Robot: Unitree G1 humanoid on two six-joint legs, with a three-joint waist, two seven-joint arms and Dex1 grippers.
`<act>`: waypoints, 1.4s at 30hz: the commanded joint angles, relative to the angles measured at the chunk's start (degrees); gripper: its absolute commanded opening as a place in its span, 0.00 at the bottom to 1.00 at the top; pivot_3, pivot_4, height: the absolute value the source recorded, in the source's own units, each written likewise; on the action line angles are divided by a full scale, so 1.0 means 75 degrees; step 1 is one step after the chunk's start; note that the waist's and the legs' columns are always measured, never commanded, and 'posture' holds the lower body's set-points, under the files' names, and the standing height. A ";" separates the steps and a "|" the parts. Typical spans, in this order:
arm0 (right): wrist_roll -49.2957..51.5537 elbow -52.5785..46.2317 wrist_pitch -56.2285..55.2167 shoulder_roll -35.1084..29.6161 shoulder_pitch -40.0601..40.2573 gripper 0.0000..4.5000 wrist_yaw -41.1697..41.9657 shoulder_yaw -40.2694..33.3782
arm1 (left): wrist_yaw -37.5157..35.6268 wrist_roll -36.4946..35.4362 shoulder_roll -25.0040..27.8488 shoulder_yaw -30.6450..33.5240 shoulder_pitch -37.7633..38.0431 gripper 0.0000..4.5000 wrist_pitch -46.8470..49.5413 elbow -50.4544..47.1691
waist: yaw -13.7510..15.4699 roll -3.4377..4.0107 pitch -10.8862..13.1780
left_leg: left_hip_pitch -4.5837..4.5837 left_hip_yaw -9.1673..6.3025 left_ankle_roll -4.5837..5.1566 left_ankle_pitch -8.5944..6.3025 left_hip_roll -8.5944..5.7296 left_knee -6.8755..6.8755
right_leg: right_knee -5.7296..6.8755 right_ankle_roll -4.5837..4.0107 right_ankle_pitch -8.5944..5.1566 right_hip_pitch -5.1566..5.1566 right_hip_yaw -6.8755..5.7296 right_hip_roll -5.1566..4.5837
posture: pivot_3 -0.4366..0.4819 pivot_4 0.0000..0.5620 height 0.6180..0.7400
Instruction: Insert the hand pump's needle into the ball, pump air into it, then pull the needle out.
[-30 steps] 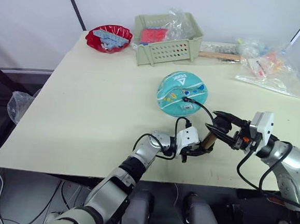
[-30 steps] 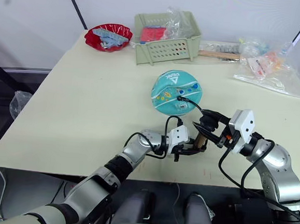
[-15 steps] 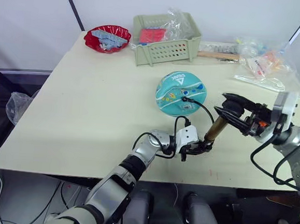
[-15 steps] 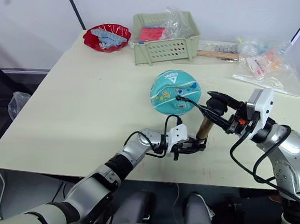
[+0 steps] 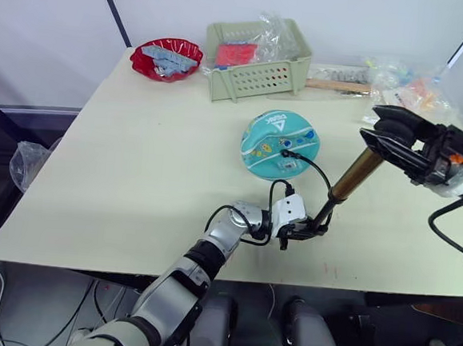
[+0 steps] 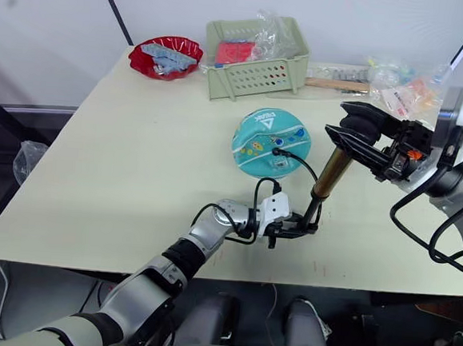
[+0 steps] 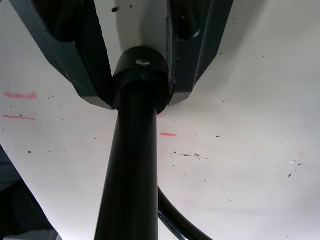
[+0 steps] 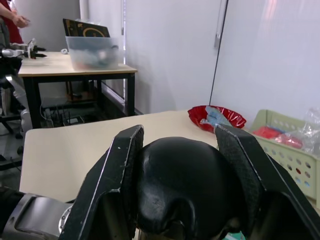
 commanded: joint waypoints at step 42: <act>-0.3094 0.1317 -0.2315 0.1050 0.1604 0.40 0.0765 0.1554 | 0.0098 0.0484 0.0155 -0.0172 0.0441 0.24 -0.0061 0.1046 | -0.0027 -0.0134 -0.0235 | 0.0134 -0.0006 -0.0003 -0.0004 0.0024 -0.0045 | -0.0047 -0.0017 -0.0013 0.0128 -0.0024 -0.0001 | 0.48 0.27 1.00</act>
